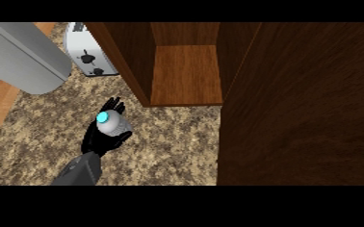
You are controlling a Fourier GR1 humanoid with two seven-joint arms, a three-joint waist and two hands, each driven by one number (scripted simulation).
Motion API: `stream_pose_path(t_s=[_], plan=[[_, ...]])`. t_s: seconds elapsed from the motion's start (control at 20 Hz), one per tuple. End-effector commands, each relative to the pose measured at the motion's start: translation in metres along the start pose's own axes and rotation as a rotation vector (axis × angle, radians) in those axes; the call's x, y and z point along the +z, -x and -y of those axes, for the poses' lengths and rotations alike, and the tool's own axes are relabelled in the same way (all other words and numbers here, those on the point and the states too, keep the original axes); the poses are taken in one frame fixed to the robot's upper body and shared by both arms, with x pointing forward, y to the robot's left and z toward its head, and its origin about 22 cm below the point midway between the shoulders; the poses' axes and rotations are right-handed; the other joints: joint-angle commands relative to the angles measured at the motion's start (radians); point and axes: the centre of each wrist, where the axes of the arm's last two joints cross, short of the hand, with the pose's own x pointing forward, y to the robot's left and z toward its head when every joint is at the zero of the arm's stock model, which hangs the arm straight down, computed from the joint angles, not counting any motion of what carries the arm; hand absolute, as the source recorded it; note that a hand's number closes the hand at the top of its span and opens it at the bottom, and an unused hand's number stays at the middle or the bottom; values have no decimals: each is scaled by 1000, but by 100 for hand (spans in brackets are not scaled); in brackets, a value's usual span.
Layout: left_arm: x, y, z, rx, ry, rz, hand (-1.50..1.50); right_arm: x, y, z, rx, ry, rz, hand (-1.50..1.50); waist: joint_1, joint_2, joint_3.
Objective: Pick up the bottled water, place it into the cabinet and close the cabinet
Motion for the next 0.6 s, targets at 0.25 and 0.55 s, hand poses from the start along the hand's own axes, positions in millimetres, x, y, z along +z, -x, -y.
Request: stream_pose_path(t_s=[0.25,0.55], plan=[[-20,-2,19,92,97,16,150,-12,-7,4,2,12,-14,-150,1,6,-7],[-19,6,30,22,81,37,150,0,8,8,-12,-4,-14,-150,4,1,-6]])
